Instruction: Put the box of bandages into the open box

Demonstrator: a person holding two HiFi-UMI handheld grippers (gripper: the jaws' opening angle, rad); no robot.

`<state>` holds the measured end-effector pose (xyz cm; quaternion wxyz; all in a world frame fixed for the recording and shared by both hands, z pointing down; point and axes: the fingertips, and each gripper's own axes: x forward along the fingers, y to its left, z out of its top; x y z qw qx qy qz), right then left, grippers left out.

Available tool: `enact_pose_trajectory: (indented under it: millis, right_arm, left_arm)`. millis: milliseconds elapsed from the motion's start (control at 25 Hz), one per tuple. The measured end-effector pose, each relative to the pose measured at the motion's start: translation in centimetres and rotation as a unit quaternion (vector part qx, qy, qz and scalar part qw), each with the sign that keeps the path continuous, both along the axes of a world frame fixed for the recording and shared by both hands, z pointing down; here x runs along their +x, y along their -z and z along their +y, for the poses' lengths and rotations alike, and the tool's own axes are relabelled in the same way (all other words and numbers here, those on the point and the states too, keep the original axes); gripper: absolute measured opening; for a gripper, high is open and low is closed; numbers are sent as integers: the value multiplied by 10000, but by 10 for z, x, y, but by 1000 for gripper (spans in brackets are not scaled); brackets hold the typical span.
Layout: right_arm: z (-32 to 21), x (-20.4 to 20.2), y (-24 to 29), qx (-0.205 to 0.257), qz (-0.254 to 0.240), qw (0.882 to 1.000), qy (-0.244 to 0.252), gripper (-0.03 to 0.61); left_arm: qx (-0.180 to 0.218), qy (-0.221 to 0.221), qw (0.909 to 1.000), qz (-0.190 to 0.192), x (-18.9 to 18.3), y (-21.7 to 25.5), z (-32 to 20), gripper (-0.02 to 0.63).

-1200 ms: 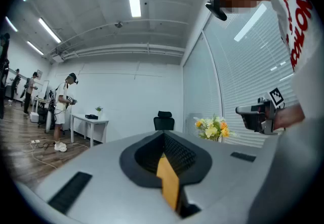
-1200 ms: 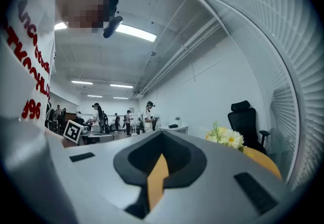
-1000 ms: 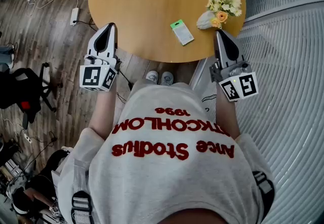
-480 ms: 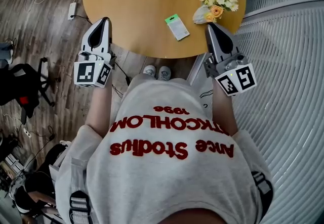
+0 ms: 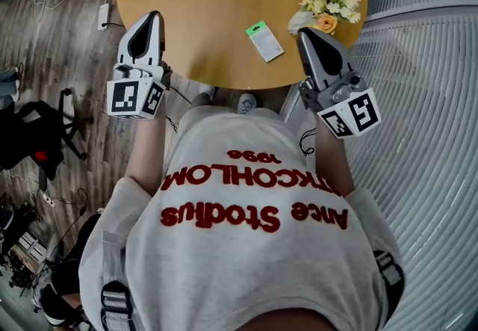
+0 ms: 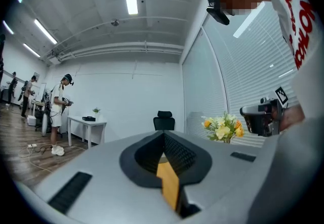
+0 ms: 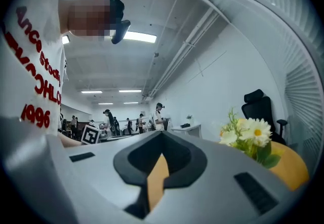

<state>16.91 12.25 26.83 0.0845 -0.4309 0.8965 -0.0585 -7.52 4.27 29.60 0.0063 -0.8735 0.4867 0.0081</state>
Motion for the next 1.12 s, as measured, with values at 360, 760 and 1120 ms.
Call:
enact_pose_trajectory:
  millis: [360, 760, 1120]
  right_arm:
    - [-79, -46, -31, -445, -12, 9987, -249, 5]
    - [-115, -36, -54, -758, 174, 9898, -1196, 6]
    - [-123, -40, -100, -1259, 839, 9855, -773, 8]
  left_arm:
    - [246, -594, 9969, -463, -18, -10, -92, 6]
    - [95, -1246, 9915, -359, -16, -26, -149, 6]
    - [-76, -1040, 9943, -219, -2, -36, -149, 6]
